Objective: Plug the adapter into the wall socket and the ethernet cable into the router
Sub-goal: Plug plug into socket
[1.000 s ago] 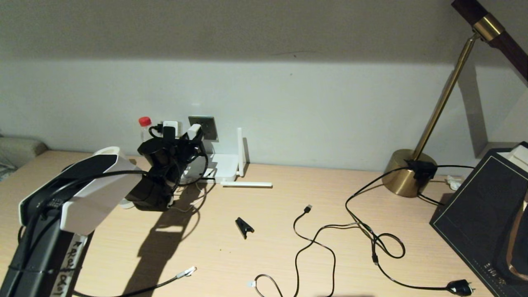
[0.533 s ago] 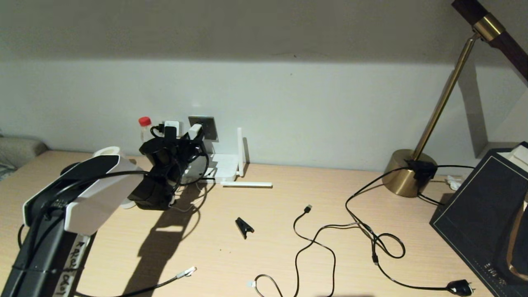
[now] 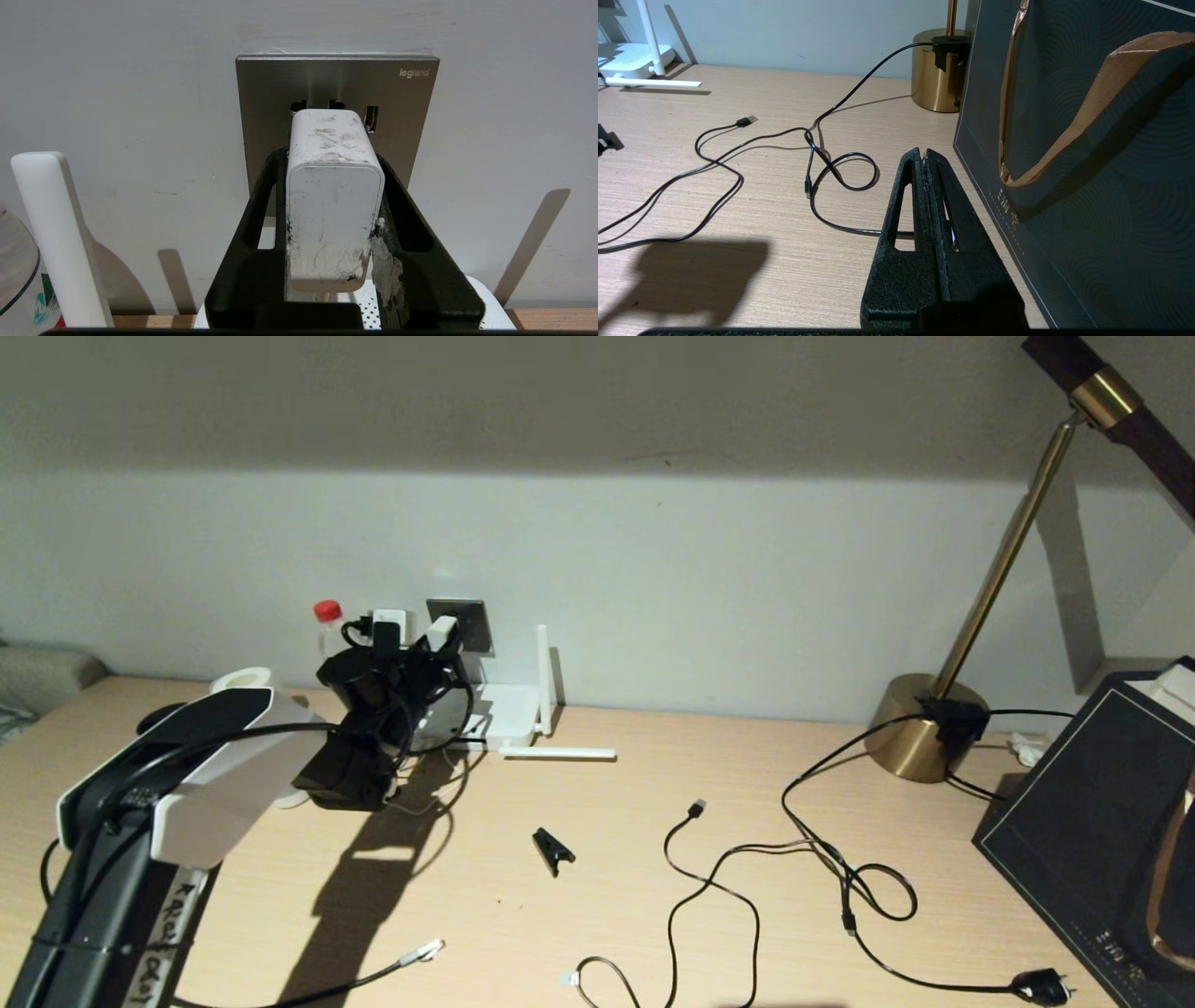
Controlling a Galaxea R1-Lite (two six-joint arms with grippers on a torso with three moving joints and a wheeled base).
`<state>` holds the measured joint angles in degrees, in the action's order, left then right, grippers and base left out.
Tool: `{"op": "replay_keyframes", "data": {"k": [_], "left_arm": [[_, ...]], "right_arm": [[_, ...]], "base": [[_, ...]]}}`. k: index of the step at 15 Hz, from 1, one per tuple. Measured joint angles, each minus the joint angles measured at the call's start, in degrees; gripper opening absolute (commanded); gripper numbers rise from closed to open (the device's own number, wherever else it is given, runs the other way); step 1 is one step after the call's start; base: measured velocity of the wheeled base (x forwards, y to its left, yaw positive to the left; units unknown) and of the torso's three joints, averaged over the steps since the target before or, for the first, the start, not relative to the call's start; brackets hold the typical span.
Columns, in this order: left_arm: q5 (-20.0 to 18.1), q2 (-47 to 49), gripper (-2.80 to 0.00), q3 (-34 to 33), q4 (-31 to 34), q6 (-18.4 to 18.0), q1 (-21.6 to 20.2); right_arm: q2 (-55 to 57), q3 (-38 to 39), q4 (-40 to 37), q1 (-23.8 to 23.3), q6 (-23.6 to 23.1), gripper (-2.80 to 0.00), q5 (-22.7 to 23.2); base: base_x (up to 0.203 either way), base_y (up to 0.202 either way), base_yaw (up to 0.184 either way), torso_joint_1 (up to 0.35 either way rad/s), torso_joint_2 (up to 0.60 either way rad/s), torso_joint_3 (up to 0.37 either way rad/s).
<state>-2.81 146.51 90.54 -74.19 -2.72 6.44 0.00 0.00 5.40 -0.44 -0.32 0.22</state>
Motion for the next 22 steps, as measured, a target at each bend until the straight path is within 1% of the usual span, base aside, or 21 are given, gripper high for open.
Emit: {"op": "replay_keyframes", "data": {"k": [5,9,12,22], "left_arm": [[0.7,0.22,-2.8,0.11,-0.01,0.01,-0.02],[0.91,0.85,-2.8,2.1,0.56,0.02,-0.11],[1.36,1.06,-2.8,2.41,0.68,0.02,-0.18],[1.43,1.53,-2.8,4.42,1.96,0.44,-0.21]], "right_arm": [[0.0,0.0,0.0,0.0,0.0,-2.8,0.0],[0.0,0.0,-0.02,0.0,-0.01,-2.8,0.02],[0.0,0.0,0.0,0.0,0.0,-2.8,0.02],[0.0,0.0,0.0,0.0,-0.01,-2.8,0.02]], "base": [[0.0,0.0,0.0,0.0,0.0,0.0],[0.0,0.0,0.0,0.0,0.0,0.0],[0.0,0.0,0.0,0.0,0.0,0.0],[0.0,0.0,0.0,0.0,0.0,0.0]]}}
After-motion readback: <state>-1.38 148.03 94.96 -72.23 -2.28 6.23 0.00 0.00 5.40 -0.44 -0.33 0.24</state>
